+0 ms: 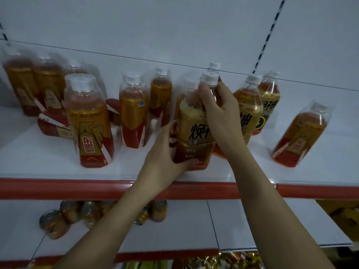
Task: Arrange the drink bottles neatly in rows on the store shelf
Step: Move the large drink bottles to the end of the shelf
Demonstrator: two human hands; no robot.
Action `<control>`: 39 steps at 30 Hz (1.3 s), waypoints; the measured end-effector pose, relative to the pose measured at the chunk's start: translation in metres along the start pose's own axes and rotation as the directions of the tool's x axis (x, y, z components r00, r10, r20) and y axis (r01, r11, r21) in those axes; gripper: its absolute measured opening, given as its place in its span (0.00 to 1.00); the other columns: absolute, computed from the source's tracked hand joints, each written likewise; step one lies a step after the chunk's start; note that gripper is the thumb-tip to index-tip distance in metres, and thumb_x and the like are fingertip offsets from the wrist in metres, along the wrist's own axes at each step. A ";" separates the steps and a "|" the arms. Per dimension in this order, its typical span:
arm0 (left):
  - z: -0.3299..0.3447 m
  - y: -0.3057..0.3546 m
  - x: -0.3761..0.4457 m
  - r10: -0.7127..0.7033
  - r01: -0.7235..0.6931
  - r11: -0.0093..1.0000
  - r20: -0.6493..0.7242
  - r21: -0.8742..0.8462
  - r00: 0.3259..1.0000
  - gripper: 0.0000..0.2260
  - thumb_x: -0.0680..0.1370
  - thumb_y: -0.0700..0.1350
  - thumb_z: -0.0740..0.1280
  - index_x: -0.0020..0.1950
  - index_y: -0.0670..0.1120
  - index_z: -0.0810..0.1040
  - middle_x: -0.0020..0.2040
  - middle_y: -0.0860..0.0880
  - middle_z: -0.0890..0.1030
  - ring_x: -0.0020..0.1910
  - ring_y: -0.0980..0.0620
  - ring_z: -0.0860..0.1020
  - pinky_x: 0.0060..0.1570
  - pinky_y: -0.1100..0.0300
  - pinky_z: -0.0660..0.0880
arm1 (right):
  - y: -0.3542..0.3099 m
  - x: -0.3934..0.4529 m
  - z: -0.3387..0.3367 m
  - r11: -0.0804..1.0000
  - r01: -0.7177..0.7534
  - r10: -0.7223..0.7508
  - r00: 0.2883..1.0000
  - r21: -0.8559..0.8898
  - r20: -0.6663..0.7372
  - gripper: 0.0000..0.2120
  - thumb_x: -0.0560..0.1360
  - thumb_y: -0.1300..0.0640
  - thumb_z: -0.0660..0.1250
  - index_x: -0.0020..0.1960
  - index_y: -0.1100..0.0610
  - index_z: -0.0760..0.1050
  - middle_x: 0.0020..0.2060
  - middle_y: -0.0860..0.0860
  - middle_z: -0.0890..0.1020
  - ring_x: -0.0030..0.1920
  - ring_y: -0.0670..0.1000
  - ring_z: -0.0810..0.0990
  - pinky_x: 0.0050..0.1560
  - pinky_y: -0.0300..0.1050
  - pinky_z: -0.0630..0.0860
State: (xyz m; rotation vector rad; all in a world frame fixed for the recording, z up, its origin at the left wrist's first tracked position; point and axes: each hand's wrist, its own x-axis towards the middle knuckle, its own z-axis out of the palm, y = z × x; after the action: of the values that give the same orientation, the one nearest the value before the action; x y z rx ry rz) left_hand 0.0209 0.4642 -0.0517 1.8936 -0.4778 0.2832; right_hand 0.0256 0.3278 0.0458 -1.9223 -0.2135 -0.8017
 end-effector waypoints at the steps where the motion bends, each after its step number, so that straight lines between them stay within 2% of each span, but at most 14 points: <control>1: 0.000 0.001 0.001 -0.010 0.010 1.000 0.008 0.012 1.000 0.47 0.64 0.56 0.80 0.76 0.62 0.55 0.66 0.64 0.70 0.61 0.67 0.70 0.60 0.59 0.75 | -0.001 0.000 -0.001 0.999 -0.007 0.006 1.000 0.031 0.017 0.23 0.81 0.42 0.62 0.49 0.64 0.75 0.44 0.60 0.80 0.46 0.59 0.78 0.52 0.60 0.77; 6: 0.004 0.009 0.002 -0.030 0.024 0.995 0.054 0.097 0.998 0.55 0.63 0.58 0.79 0.77 0.63 0.43 0.64 0.63 0.74 0.63 0.61 0.72 0.62 0.56 0.73 | -0.001 -0.001 -0.006 0.993 0.025 -0.034 0.997 0.117 0.075 0.21 0.83 0.44 0.61 0.53 0.64 0.75 0.46 0.63 0.80 0.47 0.62 0.79 0.50 0.60 0.77; 9: 0.006 0.013 -0.006 -0.036 0.033 0.993 0.028 0.113 0.999 0.55 0.63 0.58 0.80 0.77 0.63 0.44 0.54 0.69 0.74 0.56 0.64 0.76 0.57 0.59 0.76 | -0.002 -0.012 -0.011 0.981 0.062 -0.072 0.996 0.183 0.048 0.19 0.83 0.48 0.62 0.51 0.66 0.74 0.43 0.62 0.79 0.44 0.62 0.78 0.45 0.56 0.76; 11: 0.005 0.019 -0.010 -0.029 0.027 0.995 0.015 0.101 0.999 0.53 0.63 0.57 0.81 0.76 0.67 0.47 0.58 0.69 0.74 0.56 0.63 0.78 0.59 0.54 0.78 | -0.006 -0.021 -0.018 0.971 0.084 -0.093 0.995 0.225 0.029 0.16 0.83 0.50 0.64 0.50 0.64 0.75 0.41 0.60 0.79 0.42 0.60 0.77 0.42 0.53 0.75; 14: 0.004 0.036 -0.021 0.012 -0.010 0.994 -0.023 0.106 1.000 0.52 0.63 0.54 0.82 0.75 0.69 0.49 0.69 0.61 0.70 0.67 0.59 0.72 0.66 0.46 0.73 | -0.013 -0.031 -0.034 0.946 0.082 -0.095 0.995 0.313 0.026 0.14 0.83 0.50 0.64 0.49 0.61 0.76 0.41 0.57 0.80 0.41 0.54 0.79 0.45 0.51 0.76; 17: 0.007 0.065 -0.046 0.067 -0.056 0.991 -0.088 0.125 0.994 0.52 0.66 0.52 0.81 0.74 0.73 0.47 0.74 0.56 0.65 0.72 0.57 0.67 0.70 0.47 0.70 | -0.027 -0.040 -0.059 0.905 0.071 -0.082 0.997 0.419 0.008 0.14 0.83 0.50 0.63 0.45 0.60 0.75 0.39 0.57 0.79 0.39 0.48 0.77 0.44 0.43 0.75; 20: 0.011 0.091 -0.080 0.094 -0.078 0.993 -0.188 0.093 0.978 0.48 0.69 0.50 0.79 0.75 0.71 0.49 0.75 0.58 0.62 0.72 0.55 0.68 0.68 0.46 0.72 | -0.046 -0.049 -0.079 0.827 0.016 -0.025 1.000 0.562 0.009 0.16 0.83 0.48 0.62 0.47 0.60 0.76 0.41 0.57 0.80 0.42 0.46 0.78 0.45 0.38 0.75; 22: 0.010 0.104 -0.105 0.094 -0.073 0.994 -0.266 0.086 0.959 0.45 0.70 0.53 0.78 0.76 0.68 0.52 0.75 0.59 0.62 0.72 0.53 0.69 0.66 0.45 0.73 | -0.059 -0.056 -0.084 0.790 -0.038 -0.002 0.998 0.612 0.065 0.22 0.82 0.43 0.61 0.54 0.64 0.78 0.49 0.60 0.83 0.49 0.53 0.82 0.54 0.45 0.78; 24: 0.004 0.112 -0.129 0.068 -0.038 0.995 -0.334 0.094 0.940 0.45 0.68 0.54 0.79 0.76 0.68 0.55 0.75 0.56 0.64 0.71 0.51 0.70 0.63 0.45 0.75 | -0.071 -0.067 -0.081 0.738 -0.063 -0.019 0.993 0.671 0.114 0.18 0.82 0.44 0.62 0.48 0.59 0.78 0.42 0.55 0.83 0.44 0.53 0.81 0.50 0.50 0.78; 26: -0.004 0.116 -0.153 0.038 0.006 0.994 -0.386 0.113 0.922 0.46 0.66 0.55 0.80 0.76 0.68 0.56 0.74 0.56 0.65 0.70 0.52 0.71 0.63 0.45 0.76 | -0.082 -0.080 -0.072 0.721 -0.099 -0.016 0.987 0.686 0.159 0.16 0.82 0.46 0.63 0.44 0.55 0.77 0.35 0.45 0.81 0.39 0.46 0.79 0.45 0.44 0.76; 28: -0.014 0.116 -0.176 -0.004 0.054 0.992 -0.399 0.112 0.917 0.50 0.64 0.55 0.81 0.76 0.69 0.53 0.75 0.57 0.65 0.71 0.53 0.70 0.64 0.44 0.75 | -0.092 -0.096 -0.056 0.734 -0.140 -0.015 0.975 0.665 0.221 0.16 0.82 0.46 0.64 0.43 0.56 0.78 0.36 0.44 0.83 0.39 0.43 0.81 0.45 0.39 0.76; 31: -0.031 0.110 -0.212 -0.030 0.073 0.993 -0.407 0.091 0.913 0.50 0.66 0.51 0.81 0.75 0.73 0.50 0.73 0.60 0.67 0.70 0.55 0.72 0.63 0.47 0.76 | -0.110 -0.123 -0.025 0.735 -0.227 -0.037 0.927 0.639 0.372 0.17 0.81 0.46 0.66 0.47 0.60 0.81 0.42 0.53 0.86 0.44 0.49 0.85 0.47 0.43 0.80; 36: -0.072 0.091 -0.279 -0.106 0.090 0.994 -0.506 -0.057 0.856 0.46 0.68 0.41 0.78 0.72 0.70 0.55 0.61 0.71 0.75 0.60 0.61 0.78 0.48 0.64 0.80 | -0.150 -0.178 0.039 0.776 -0.323 -0.081 0.800 0.541 0.595 0.17 0.81 0.46 0.65 0.52 0.60 0.80 0.42 0.49 0.85 0.40 0.44 0.85 0.41 0.35 0.79; 39: -0.117 0.068 -0.324 -0.167 0.138 0.986 -0.572 -0.095 0.803 0.48 0.68 0.40 0.78 0.77 0.62 0.53 0.63 0.67 0.75 0.62 0.58 0.78 0.54 0.55 0.81 | -0.187 -0.213 0.087 0.825 -0.314 -0.128 0.706 0.470 0.697 0.16 0.82 0.44 0.64 0.49 0.57 0.78 0.39 0.46 0.83 0.40 0.45 0.84 0.43 0.40 0.79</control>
State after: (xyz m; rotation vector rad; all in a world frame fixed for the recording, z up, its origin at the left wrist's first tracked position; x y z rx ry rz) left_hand -0.2945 0.6139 -0.0869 1.6744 0.0854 0.7085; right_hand -0.1873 0.5335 0.0278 -1.5462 -0.7292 0.1441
